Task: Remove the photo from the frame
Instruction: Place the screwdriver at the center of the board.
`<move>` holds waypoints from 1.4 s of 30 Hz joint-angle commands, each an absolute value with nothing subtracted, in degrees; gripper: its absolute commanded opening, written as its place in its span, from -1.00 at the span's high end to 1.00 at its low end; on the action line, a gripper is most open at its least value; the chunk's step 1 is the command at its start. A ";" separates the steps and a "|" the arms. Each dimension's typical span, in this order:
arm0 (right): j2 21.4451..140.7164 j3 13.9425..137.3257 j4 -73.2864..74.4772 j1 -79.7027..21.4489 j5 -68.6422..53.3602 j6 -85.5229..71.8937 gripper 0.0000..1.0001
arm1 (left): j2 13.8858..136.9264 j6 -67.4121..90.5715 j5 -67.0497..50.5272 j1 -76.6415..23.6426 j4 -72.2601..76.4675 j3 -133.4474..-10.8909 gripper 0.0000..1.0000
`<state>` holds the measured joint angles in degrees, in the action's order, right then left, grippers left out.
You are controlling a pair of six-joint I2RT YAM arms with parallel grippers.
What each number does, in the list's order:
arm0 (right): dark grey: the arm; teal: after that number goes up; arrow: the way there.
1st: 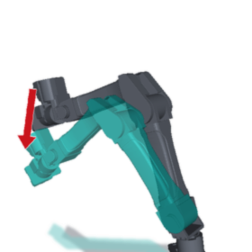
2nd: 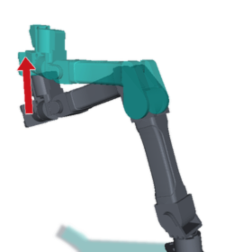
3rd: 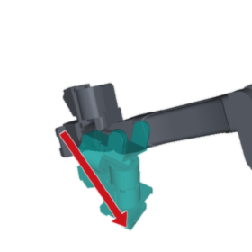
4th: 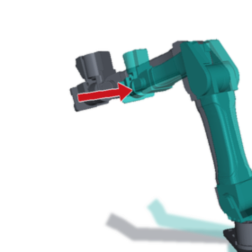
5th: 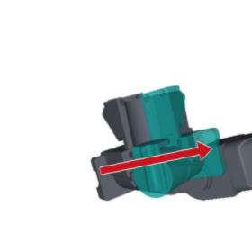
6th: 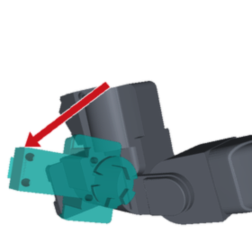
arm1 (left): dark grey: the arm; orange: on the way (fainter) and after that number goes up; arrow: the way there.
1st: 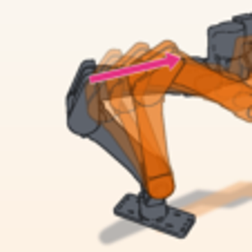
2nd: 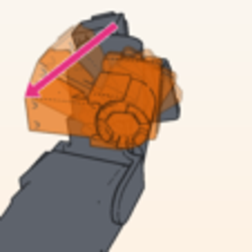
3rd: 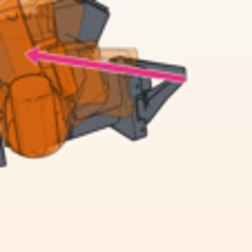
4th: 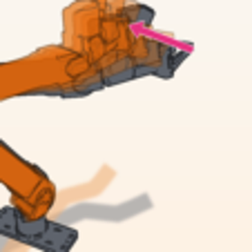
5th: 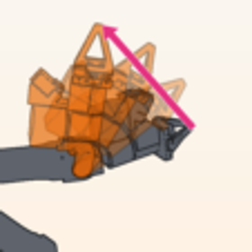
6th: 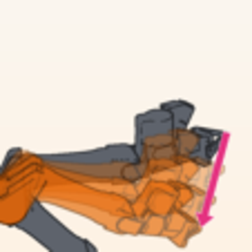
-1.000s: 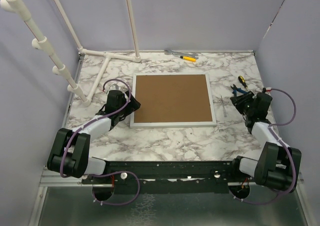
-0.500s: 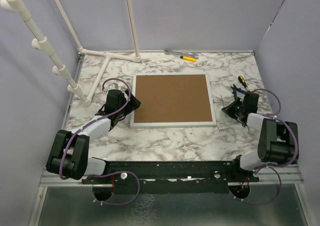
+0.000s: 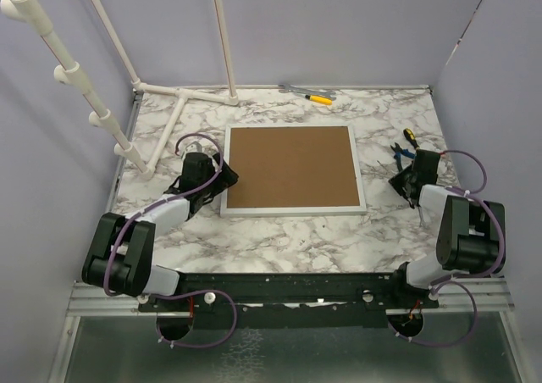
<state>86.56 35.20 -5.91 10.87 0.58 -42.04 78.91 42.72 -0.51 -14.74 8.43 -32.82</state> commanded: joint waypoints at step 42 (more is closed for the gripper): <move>69.80 38.08 -9.79 -26.49 -24.16 -14.70 -0.36 | 72.12 37.38 7.10 -20.39 -5.34 -31.56 -0.03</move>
<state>69.58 36.25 -11.16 -21.06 -28.95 -20.49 72.53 38.28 4.45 -18.98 -3.18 -31.88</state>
